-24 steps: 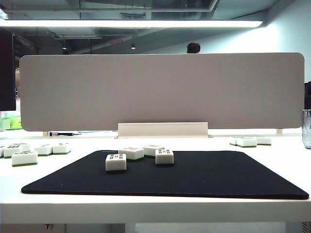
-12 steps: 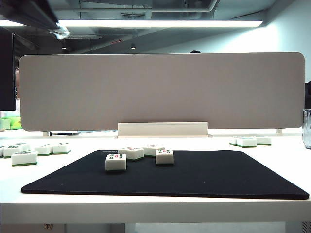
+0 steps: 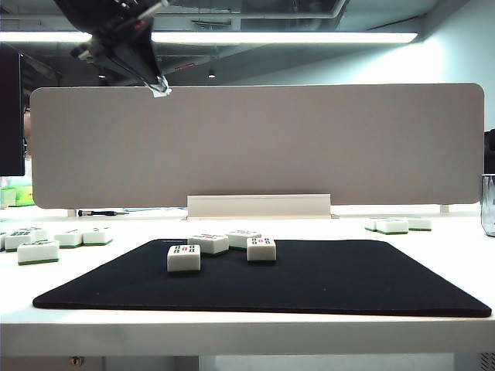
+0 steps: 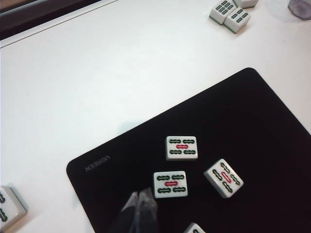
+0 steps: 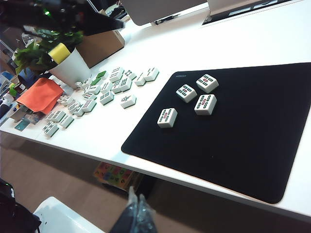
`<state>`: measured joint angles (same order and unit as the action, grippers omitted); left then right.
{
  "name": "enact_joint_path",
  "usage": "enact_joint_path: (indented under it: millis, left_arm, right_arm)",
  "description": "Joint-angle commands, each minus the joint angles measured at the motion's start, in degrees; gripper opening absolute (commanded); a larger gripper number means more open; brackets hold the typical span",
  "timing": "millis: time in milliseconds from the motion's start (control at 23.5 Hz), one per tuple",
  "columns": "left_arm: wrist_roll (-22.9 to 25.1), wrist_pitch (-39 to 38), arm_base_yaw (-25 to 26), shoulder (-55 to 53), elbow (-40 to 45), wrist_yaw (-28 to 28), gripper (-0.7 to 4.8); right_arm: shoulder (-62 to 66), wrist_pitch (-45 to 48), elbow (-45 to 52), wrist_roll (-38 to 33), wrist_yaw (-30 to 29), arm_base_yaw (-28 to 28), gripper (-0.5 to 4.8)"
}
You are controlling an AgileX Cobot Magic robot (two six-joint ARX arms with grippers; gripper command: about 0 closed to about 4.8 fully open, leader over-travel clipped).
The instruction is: Arrange four mahjong tiles into a neat stack, creating two layers of paired tiles.
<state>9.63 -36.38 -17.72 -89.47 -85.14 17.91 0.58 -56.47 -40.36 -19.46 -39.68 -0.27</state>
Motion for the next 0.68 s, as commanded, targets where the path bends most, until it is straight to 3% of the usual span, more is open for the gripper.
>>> enact_joint_path:
  millis: [43,255,298,425,681]
  left_arm:
    - [1.6,-4.74,-0.2,-4.37,-5.66,-0.11,-0.01]
    - [7.02,-13.75,-0.2,-11.58,-15.65,-0.42,0.0]
    - [7.1,-14.01,-0.24,-12.28,-16.55,-0.92,0.05]
    - [7.15,-14.19,-2.01,-14.1,-17.4,-5.55,0.87]
    - [7.15,-22.71,-8.63,-19.04,-17.4,-11.52,0.89]
  right_arm:
    - [-0.61,0.55,-0.31,0.2,-0.09,0.09,-0.01]
    - [-0.61,0.55,-0.28,0.2,-0.07,0.09,-0.02]
    - [-0.61,0.55,-0.28,0.2,-0.07,0.09,-0.01]
    - [-0.61,0.55,-0.26,0.2,0.17,0.09,-0.02]
    - [-0.61,0.57,-0.15,0.22,1.2,0.02,-0.02]
